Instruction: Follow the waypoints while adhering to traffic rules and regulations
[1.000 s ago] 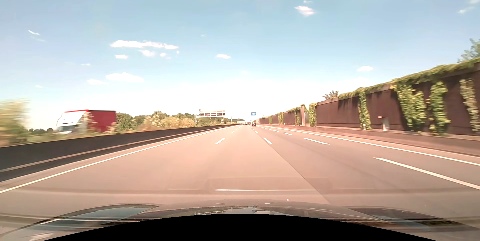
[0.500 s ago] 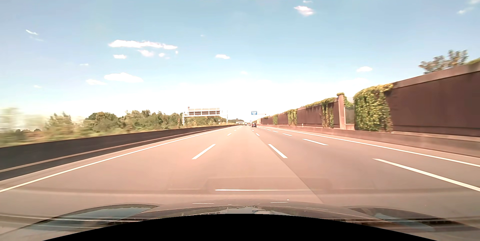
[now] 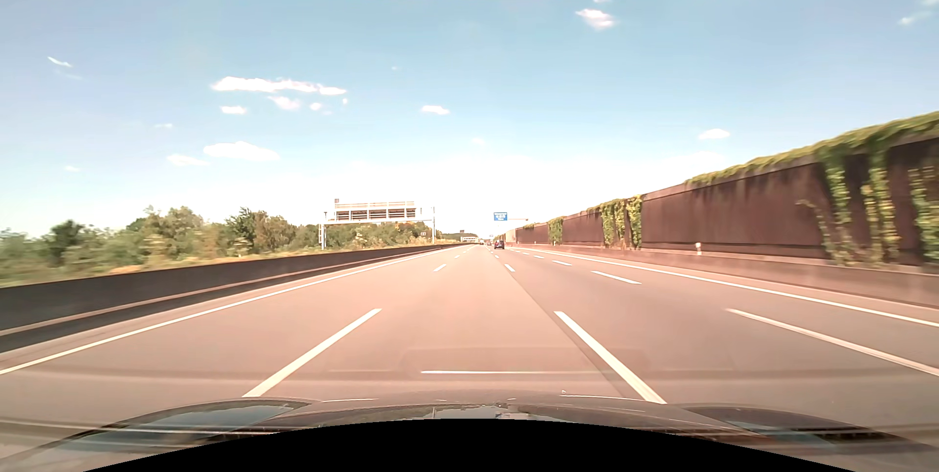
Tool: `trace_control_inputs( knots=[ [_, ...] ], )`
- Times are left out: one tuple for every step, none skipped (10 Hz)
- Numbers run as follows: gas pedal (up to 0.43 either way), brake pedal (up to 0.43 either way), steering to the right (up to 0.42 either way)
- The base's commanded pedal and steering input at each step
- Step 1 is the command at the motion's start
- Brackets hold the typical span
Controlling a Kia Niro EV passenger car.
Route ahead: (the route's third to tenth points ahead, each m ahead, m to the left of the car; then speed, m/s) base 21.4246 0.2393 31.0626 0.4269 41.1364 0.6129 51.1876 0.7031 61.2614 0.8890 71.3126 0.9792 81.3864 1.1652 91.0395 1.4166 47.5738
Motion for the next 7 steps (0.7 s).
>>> trace_control_inputs(
  knots=[
    [0.591,0.000,-0.004],
    [0.591,0.000,-0.004],
    [0.591,0.000,-0.004],
    [0.591,0.000,-0.004],
    [0.591,0.000,-0.004],
    [0.591,0.000,-0.004],
    [0.591,0.000,-0.003]
  ],
)
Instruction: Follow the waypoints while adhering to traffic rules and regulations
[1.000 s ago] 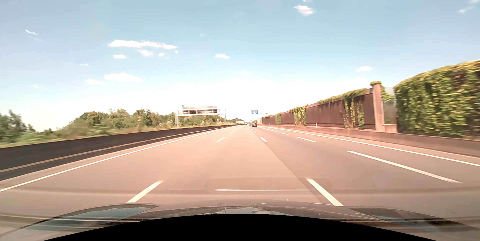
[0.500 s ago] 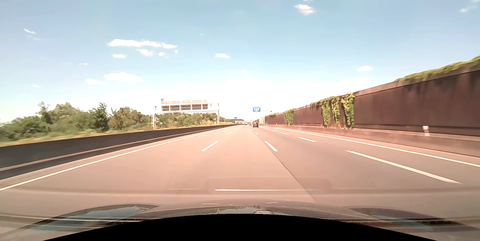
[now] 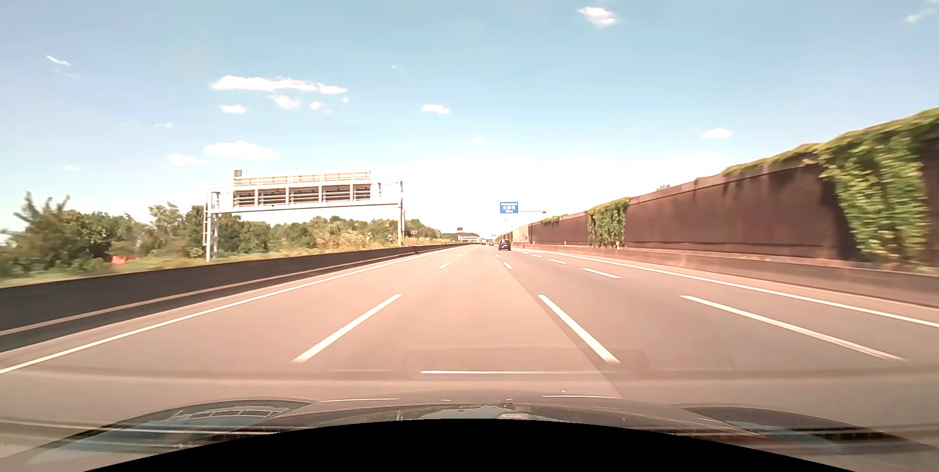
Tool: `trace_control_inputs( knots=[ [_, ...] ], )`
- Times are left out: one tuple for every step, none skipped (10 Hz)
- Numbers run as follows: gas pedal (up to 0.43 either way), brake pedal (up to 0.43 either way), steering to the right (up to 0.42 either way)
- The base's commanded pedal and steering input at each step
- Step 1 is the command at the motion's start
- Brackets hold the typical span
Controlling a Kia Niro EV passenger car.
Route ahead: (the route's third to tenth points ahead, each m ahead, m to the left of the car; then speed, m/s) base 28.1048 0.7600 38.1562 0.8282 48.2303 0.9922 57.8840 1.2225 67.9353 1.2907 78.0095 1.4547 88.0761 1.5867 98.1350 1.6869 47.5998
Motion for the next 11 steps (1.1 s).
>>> trace_control_inputs(
  knots=[
    [0.591,0.000,-0.003],
    [0.591,0.000,-0.002],
    [0.591,0.000,-0.002],
    [0.591,0.000,-0.002],
    [0.591,0.000,-0.002],
    [0.591,0.000,-0.002],
    [0.591,0.000,-0.002],
    [0.591,0.000,-0.003],
    [0.591,0.000,-0.003],
    [0.591,0.000,-0.003],
    [0.591,0.000,-0.003]
  ],
)
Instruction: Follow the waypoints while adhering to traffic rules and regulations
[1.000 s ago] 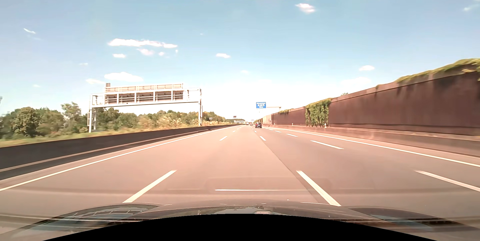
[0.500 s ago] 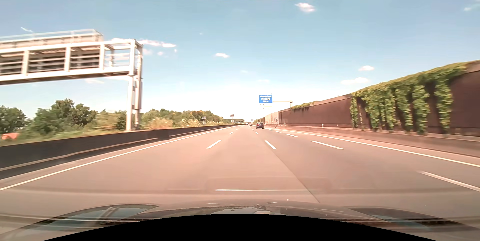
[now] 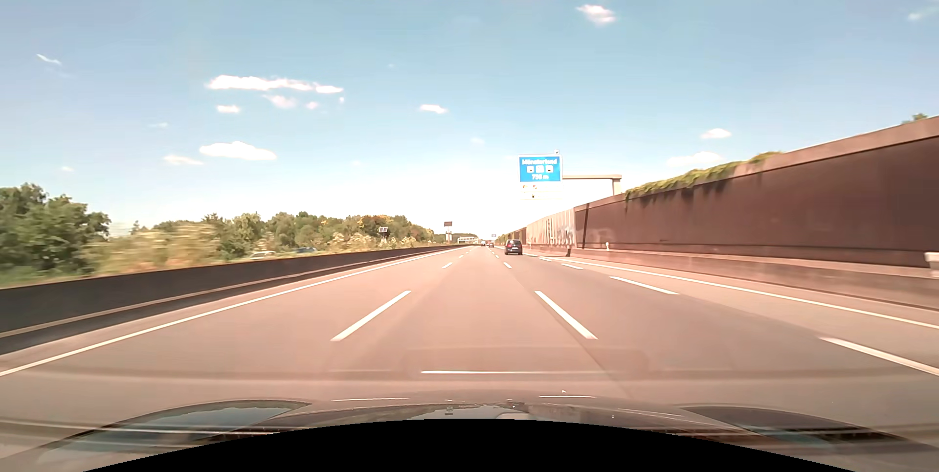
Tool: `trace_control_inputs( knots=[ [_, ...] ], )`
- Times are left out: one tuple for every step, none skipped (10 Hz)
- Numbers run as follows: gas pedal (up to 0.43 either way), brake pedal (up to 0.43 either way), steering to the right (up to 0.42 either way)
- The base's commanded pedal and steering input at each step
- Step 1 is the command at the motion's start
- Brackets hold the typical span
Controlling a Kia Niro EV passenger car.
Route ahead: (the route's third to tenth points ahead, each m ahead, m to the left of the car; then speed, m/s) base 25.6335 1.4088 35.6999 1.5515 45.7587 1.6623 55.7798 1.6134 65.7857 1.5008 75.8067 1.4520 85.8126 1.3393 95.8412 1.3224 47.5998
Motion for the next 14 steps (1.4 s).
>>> trace_control_inputs(
  knots=[
    [0.591,0.000,-0.003],
    [0.591,0.000,-0.003],
    [0.591,0.000,-0.003],
    [0.591,0.000,-0.003],
    [0.591,0.000,-0.004],
    [0.591,0.000,-0.003],
    [0.591,0.000,-0.004],
    [0.591,0.000,-0.004],
    [0.591,0.000,-0.003],
    [0.591,0.000,-0.003],
    [0.591,0.000,-0.003],
    [0.591,0.000,-0.003],
    [0.591,0.000,-0.003],
    [0.591,0.000,-0.003]
  ],
)
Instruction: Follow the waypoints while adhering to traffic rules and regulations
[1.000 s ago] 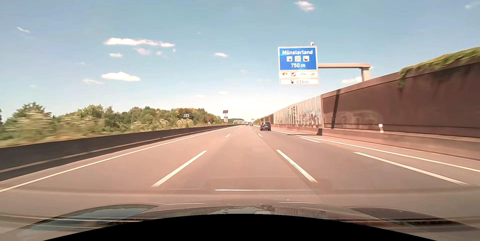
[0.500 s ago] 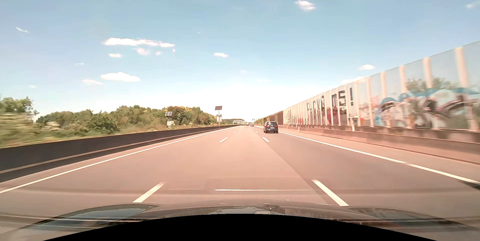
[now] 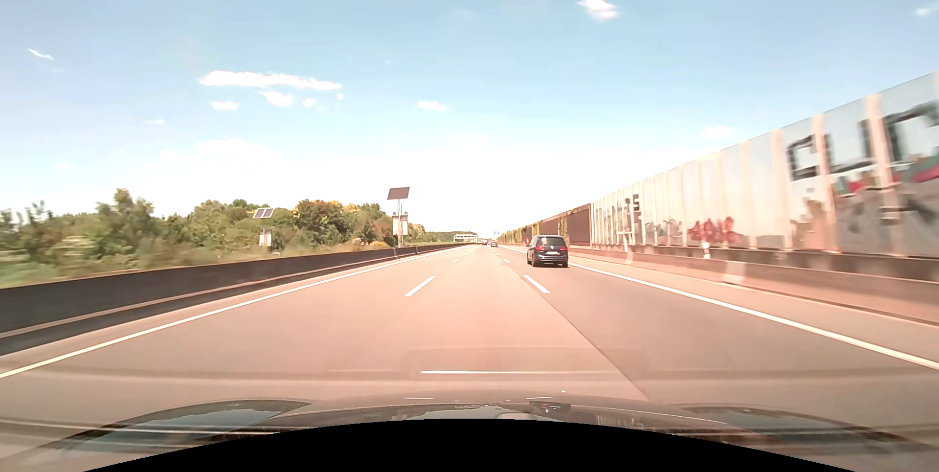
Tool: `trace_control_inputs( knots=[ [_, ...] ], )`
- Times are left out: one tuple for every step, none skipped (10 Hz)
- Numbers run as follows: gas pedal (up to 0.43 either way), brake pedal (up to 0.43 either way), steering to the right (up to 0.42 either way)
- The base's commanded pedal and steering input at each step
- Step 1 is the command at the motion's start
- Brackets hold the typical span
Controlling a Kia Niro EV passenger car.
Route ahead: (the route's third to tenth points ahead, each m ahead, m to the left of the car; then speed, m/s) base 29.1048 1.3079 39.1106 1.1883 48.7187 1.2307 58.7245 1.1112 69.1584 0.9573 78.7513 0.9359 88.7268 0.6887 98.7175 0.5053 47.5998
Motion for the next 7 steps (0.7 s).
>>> trace_control_inputs(
  knots=[
    [0.591,0.000,-0.003],
    [0.591,0.000,-0.003],
    [0.591,0.000,-0.003],
    [0.591,0.000,-0.003],
    [0.591,0.000,-0.002],
    [0.591,0.000,-0.001],
    [0.591,0.000,-0.001]
  ],
)
